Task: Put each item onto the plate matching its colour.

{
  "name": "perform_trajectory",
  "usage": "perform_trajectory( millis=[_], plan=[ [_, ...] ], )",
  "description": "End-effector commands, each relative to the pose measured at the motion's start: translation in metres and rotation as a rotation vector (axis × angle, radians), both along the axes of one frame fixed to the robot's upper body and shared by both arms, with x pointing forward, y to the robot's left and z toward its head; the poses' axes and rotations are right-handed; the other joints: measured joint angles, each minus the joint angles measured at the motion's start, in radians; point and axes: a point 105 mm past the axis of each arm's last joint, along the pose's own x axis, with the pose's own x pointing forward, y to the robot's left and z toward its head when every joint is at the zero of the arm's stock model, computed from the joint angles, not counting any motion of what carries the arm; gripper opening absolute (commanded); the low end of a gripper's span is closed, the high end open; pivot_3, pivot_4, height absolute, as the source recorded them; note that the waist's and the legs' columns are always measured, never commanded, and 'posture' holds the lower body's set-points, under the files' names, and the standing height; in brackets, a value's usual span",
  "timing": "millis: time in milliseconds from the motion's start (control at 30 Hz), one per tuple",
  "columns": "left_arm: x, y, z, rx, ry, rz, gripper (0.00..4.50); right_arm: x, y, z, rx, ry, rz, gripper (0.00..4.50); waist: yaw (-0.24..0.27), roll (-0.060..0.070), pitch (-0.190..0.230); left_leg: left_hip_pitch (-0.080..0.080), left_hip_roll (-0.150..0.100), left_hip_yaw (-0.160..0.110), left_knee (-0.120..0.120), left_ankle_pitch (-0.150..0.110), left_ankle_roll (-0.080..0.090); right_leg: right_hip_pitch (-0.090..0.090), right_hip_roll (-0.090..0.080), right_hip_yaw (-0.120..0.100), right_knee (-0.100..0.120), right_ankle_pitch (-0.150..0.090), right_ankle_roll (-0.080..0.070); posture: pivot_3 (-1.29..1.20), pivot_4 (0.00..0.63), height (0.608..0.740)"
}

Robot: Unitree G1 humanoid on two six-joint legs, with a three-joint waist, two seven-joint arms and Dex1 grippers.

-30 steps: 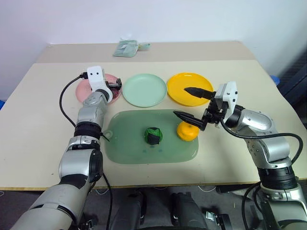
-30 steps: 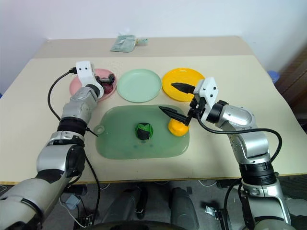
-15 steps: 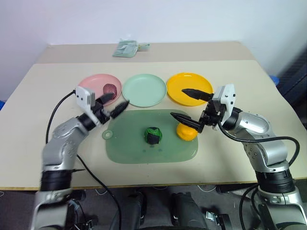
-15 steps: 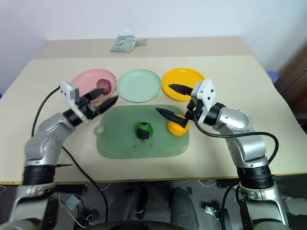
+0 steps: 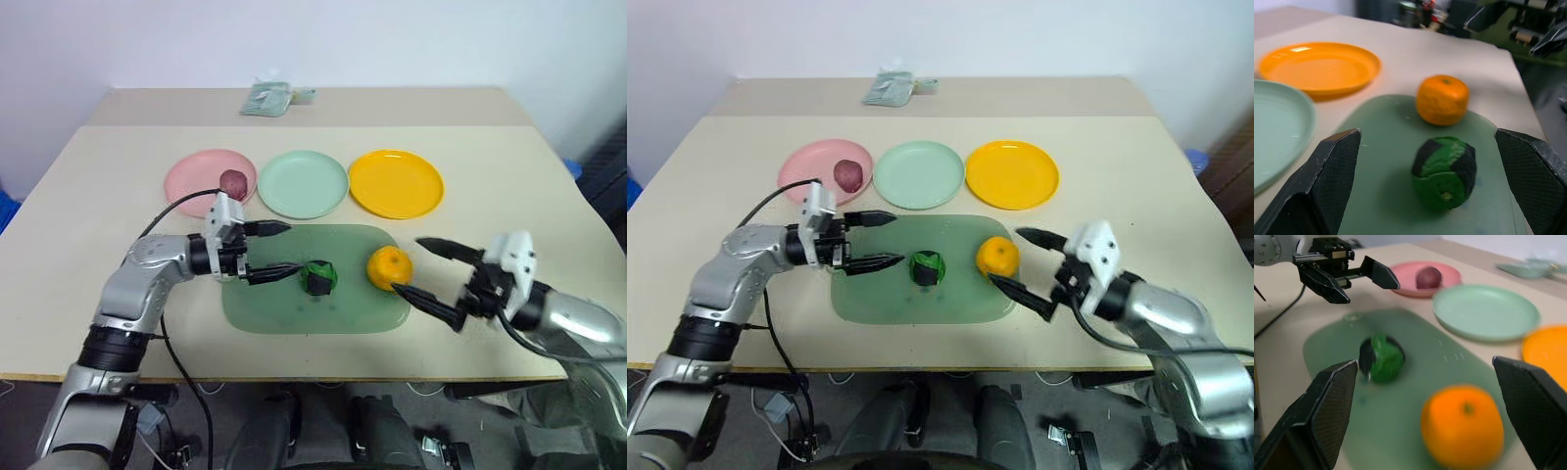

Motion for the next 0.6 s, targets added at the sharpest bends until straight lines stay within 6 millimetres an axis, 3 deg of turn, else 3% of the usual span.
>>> perform_trajectory(
  millis=[33,200,600],
  plan=[
    [0.0,-0.005,-0.003,0.049,-0.057,-0.065,4.47,-0.018,-0.008,0.012,-0.021,-0.042,-0.062,4.5,0.002,0.0,0.0,0.0,0.0,0.0,0.0,0.0,0.0,0.0,0.0,0.0,0.0,0.0,0.0,0.0,0.15,0.74],
    [0.003,-0.014,-0.013,0.082,-0.064,-0.123,4.47,-0.034,-0.015,0.005,-0.043,-0.011,-0.141,4.5,0.003,0.0,0.0,0.0,0.0,0.0,0.001,0.0,-0.001,0.002,0.0,0.0,-0.001,0.0,0.0,0.0,0.15,0.74],
    [0.007,-0.029,-0.035,0.175,-0.121,-0.219,4.47,-0.044,-0.023,-0.011,-0.084,0.015,-0.183,4.5,0.004,-0.001,0.0,0.0,0.0,0.0,0.002,0.0,0.001,0.002,0.0,0.0,-0.002,-0.001,0.0,0.0,0.15,0.74]
  ],
)
